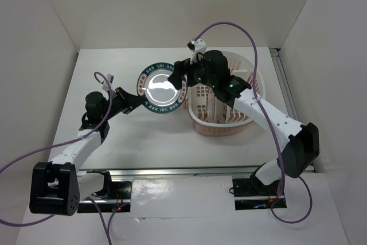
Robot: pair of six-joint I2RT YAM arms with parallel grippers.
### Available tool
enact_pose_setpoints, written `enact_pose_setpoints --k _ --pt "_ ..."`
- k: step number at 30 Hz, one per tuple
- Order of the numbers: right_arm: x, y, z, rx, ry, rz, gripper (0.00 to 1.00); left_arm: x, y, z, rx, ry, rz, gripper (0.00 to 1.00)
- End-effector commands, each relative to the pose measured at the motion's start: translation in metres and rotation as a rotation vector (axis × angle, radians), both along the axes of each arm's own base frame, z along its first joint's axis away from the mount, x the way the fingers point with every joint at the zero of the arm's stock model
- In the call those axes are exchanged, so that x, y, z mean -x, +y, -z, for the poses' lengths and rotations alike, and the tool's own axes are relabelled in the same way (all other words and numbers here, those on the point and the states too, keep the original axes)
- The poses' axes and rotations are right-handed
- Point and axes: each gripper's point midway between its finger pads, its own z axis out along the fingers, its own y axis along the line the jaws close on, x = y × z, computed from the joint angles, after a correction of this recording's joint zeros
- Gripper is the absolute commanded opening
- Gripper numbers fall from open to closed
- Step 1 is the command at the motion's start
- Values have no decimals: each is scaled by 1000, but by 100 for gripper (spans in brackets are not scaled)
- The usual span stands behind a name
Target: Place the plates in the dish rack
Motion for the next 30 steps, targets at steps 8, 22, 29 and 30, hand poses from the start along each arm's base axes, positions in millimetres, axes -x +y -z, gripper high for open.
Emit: enact_pose_setpoints --k 8,22,29,30 --pt "-6 -9 3 45 -24 29 100 9 -9 -84 35 -263 74 0" --pt "3 -12 -19 -135 28 -15 0 19 -26 -87 141 -276 214 43" --pt "19 -105 -91 -54 -109 481 0 4 -1 -61 -130 -157 1 100" --pt "23 -119 -102 -35 -136 543 0 9 2 -65 -162 -162 -23 100"
